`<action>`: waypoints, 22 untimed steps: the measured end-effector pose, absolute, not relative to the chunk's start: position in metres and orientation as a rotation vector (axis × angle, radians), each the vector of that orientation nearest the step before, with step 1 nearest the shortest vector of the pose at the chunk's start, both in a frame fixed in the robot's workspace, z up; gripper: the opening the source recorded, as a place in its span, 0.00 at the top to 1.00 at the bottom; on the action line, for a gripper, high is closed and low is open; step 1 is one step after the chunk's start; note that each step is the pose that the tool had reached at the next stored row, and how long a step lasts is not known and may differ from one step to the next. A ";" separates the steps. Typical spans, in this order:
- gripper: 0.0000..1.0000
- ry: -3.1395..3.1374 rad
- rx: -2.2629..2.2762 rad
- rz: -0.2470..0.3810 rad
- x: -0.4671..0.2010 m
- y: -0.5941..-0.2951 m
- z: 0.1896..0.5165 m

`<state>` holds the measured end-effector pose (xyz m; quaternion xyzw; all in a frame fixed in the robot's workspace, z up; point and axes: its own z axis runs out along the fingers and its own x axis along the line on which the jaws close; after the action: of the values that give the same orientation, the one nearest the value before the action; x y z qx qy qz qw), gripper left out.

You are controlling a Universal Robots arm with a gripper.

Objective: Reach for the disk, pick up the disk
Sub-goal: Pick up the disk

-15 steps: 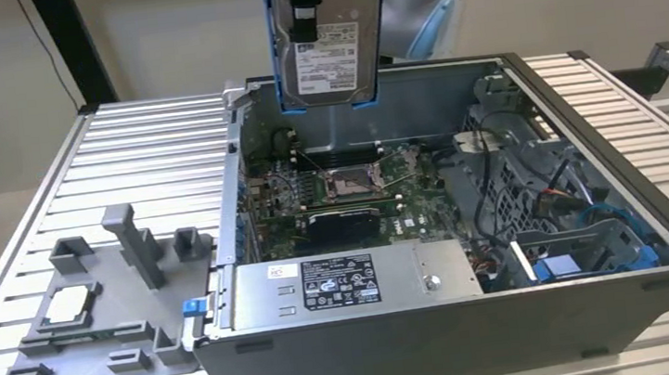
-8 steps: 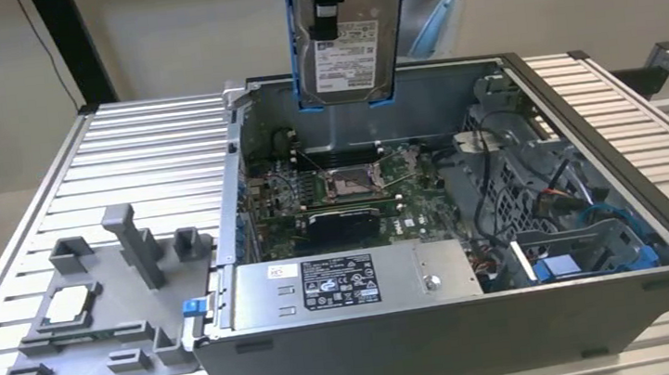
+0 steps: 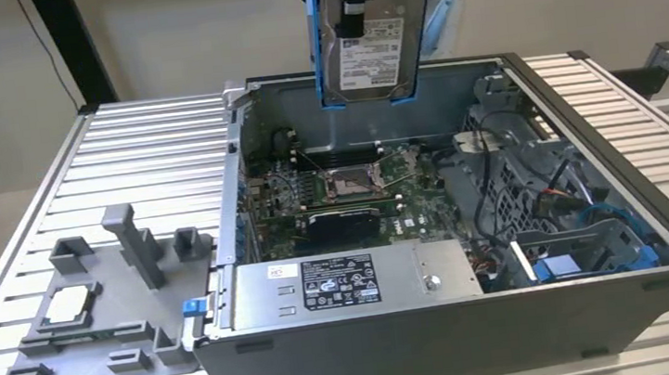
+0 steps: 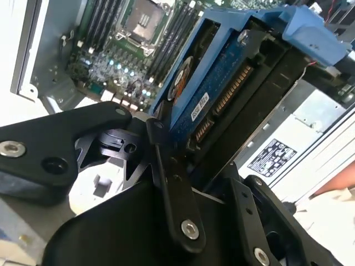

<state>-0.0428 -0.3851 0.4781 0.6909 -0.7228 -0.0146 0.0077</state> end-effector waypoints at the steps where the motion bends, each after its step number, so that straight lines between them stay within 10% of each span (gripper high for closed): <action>1: 1.00 -2.260 2.160 -0.046 -0.040 -0.385 0.478; 22: 1.00 -2.260 2.160 -0.046 0.026 -0.388 0.478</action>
<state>0.0258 -0.3878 0.4781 0.6909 -0.7228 -0.0146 0.0077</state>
